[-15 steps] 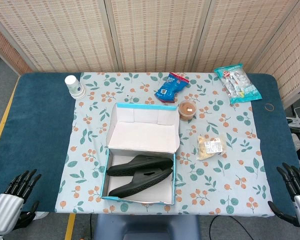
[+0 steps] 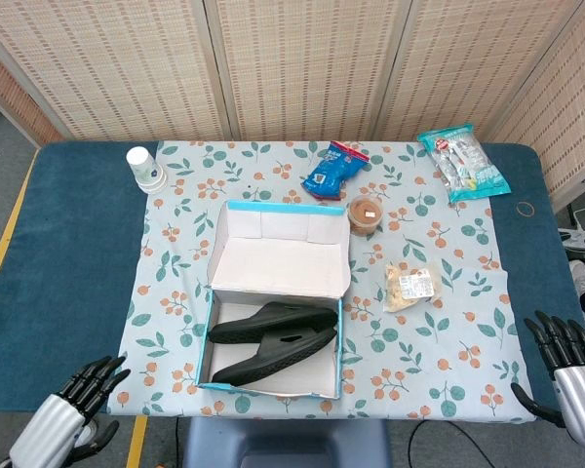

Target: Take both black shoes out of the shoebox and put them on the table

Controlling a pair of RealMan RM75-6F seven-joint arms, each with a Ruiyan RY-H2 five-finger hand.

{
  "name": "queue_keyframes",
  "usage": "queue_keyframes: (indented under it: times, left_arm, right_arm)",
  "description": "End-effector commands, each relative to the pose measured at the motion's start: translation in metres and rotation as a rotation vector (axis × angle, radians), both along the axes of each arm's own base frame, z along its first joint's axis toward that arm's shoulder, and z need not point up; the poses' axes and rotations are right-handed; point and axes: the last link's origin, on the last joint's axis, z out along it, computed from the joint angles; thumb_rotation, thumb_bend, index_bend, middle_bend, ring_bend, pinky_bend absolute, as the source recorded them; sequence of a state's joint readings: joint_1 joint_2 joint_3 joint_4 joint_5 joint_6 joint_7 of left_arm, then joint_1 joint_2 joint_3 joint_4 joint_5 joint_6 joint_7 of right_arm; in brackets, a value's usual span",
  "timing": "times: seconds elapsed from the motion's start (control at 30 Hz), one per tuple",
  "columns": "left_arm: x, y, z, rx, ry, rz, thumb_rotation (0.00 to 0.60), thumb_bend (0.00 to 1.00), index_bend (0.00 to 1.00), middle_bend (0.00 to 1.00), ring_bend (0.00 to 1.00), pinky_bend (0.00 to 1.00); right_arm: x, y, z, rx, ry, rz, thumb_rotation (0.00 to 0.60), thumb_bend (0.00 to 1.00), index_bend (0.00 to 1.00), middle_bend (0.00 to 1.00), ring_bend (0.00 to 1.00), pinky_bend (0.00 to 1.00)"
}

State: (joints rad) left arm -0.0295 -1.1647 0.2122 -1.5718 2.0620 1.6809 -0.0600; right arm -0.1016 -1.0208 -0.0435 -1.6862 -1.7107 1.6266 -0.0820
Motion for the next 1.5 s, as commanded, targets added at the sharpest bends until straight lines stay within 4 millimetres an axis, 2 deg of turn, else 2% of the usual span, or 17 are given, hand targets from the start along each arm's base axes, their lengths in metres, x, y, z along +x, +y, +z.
queue_keyframes:
  times: [0.03,0.1,0.23,0.4,0.6,0.73,0.83,0.97,1.2,1.5]
  left_arm:
    - [0.055,-0.003,-0.014,-0.178,-0.114,-0.015,0.600,0.42,0.02,0.00,0.00,0.15]
    - [0.075,0.008,-0.021,-0.230,-0.098,-0.010,0.600,0.42,0.02,0.00,0.00,0.13]
    - [0.102,0.035,-0.043,-0.278,-0.078,0.019,0.600,0.41,0.02,0.00,0.00,0.13]
    - [0.118,0.057,-0.064,-0.303,-0.071,0.024,0.600,0.42,0.01,0.00,0.00,0.14]
    - [0.130,0.085,-0.082,-0.257,-0.068,0.043,0.600,0.42,0.01,0.00,0.00,0.15]
    - [0.132,0.089,-0.084,-0.255,-0.073,0.050,0.600,0.42,0.02,0.01,0.01,0.20]
    - [0.143,0.098,-0.089,-0.259,-0.111,0.074,0.600,0.41,0.04,0.03,0.04,0.29]
    - [0.154,0.104,-0.109,-0.293,-0.069,0.095,0.600,0.40,0.06,0.03,0.08,0.40]
    - [0.157,0.106,-0.137,-0.306,0.004,0.110,0.600,0.39,0.05,0.03,0.08,0.41]
    - [0.155,0.103,-0.148,-0.247,0.083,0.086,0.600,0.39,0.06,0.03,0.07,0.42]
  right_arm:
    - [0.002,-0.004,-0.005,0.004,0.004,-0.001,0.513,0.17,0.00,0.00,0.00,0.00]
    - [0.004,-0.004,-0.007,0.003,0.009,0.003,0.513,0.17,0.00,0.00,0.00,0.00]
    - [0.009,-0.002,-0.006,-0.020,-0.002,0.028,0.514,0.17,0.00,0.00,0.00,0.00]
    - [0.012,0.004,0.005,-0.089,-0.034,0.053,0.512,0.17,0.00,0.00,0.00,0.00]
    - [0.011,0.005,0.002,-0.095,-0.012,0.039,0.512,0.17,0.00,0.00,0.00,0.00]
    - [0.011,0.003,0.000,-0.089,-0.005,0.035,0.512,0.17,0.00,0.00,0.00,0.00]
    - [0.010,-0.003,-0.004,-0.074,0.010,0.020,0.512,0.17,0.00,0.00,0.00,0.00]
    - [0.009,-0.008,-0.003,-0.078,0.007,0.007,0.511,0.17,0.00,0.00,0.00,0.00]
    - [0.007,-0.010,-0.001,-0.073,0.007,-0.005,0.511,0.17,0.00,0.00,0.00,0.00]
    - [0.005,-0.009,0.002,-0.065,0.004,-0.014,0.511,0.17,0.00,0.00,0.00,0.00]
